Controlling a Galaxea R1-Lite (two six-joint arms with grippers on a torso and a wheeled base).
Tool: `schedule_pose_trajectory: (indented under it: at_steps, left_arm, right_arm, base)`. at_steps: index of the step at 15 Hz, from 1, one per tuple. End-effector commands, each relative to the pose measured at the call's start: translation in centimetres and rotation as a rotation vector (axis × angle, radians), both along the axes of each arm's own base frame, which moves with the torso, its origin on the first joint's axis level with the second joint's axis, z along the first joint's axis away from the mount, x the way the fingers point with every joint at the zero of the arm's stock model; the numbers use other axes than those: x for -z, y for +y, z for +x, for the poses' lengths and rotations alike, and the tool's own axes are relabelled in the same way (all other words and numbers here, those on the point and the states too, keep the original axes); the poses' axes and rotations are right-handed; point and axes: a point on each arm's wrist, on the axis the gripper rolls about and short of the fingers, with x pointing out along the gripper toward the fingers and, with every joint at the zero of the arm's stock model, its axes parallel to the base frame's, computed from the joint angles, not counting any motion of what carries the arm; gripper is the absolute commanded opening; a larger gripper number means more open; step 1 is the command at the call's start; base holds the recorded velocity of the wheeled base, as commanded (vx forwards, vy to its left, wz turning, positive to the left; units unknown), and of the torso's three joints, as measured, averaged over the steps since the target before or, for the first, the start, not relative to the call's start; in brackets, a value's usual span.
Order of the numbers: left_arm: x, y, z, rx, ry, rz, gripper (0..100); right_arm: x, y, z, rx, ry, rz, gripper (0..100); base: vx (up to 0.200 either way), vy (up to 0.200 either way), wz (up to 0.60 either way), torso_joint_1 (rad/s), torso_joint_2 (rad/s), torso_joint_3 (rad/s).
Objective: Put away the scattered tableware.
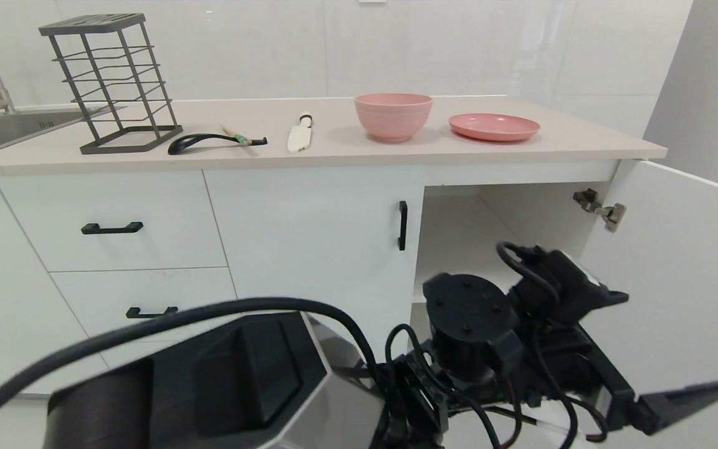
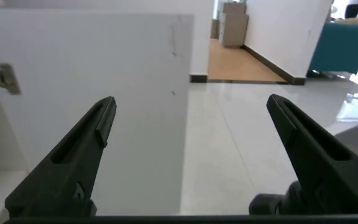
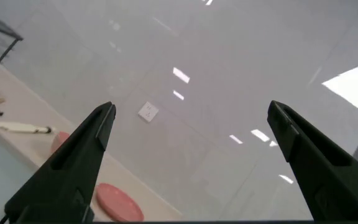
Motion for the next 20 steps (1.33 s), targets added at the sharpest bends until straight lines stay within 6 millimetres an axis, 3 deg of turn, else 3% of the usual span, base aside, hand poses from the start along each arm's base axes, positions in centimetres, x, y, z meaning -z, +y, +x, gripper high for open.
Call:
schedule_pose_trajectory:
  at_steps: [1, 3, 5, 7, 10, 12, 14, 16, 17, 20]
  left_arm:
    - [-2.7, 2.8, 2.1, -0.083, -0.006, -0.039, 100]
    - [-2.3, 6.3, 4.1, -0.167, 0.007, -0.019, 100]
    - [-0.3, 9.1, 4.5, -0.25, 0.054, 0.017, 100]
    - [2.1, 10.5, 3.5, -0.264, 0.106, 0.066, 100]
    - [2.4, 11.0, 3.6, -0.288, 0.116, 0.074, 100]
    - [1.0, 11.8, 3.8, -0.353, 0.112, 0.012, 100]
    - [-1.8, 13.5, 3.0, -0.392, 0.139, -0.06, 100]
    - [-4.4, 16.7, 0.8, -0.468, 0.175, -0.118, 100]
    - [-5.5, 19.8, -1.1, -0.512, 0.208, -0.152, 100]
    - [-8.8, 30.1, -4.1, -0.718, 0.133, -0.266, 100]
  right_arm:
    - [2.0, 0.1, -0.1, -0.01, 0.055, -0.026, 100]
    - [5.8, -0.5, 1.3, -0.031, 0.163, -0.043, 100]
    - [9.8, -1.6, 3.4, -0.052, 0.286, -0.015, 100]
    - [10.8, -2.8, 5.5, -0.047, 0.29, -0.026, 100]
    - [11.3, -3.5, 6.9, -0.062, 0.276, -0.057, 100]
    - [11.5, -3.3, 6.8, -0.082, 0.286, -0.075, 100]
    - [11.0, -2.8, 5.9, -0.109, 0.251, -0.137, 100]
    - [11.2, -2.0, 5.6, -0.172, 0.22, -0.215, 100]
    - [11.7, -0.8, 4.7, -0.234, 0.207, -0.242, 100]
    - [12.7, 1.3, 2.5, -0.37, 0.157, -0.281, 100]
  base:
    - [0.0, 0.0, 0.0, 0.0, 0.0, 0.0]
    - [0.0, 0.0, 0.0, 0.0, 0.0, 0.0]
    - [0.0, 0.0, 0.0, 0.0, 0.0, 0.0]
    - [0.0, 0.0, 0.0, 0.0, 0.0, 0.0]
    - [0.0, 0.0, 0.0, 0.0, 0.0, 0.0]
    - [0.0, 0.0, 0.0, 0.0, 0.0, 0.0]
    - [0.0, 0.0, 0.0, 0.0, 0.0, 0.0]
    - [0.0, 0.0, 0.0, 0.0, 0.0, 0.0]
    - [0.0, 0.0, 0.0, 0.0, 0.0, 0.0]
    - [0.0, 0.0, 0.0, 0.0, 0.0, 0.0]
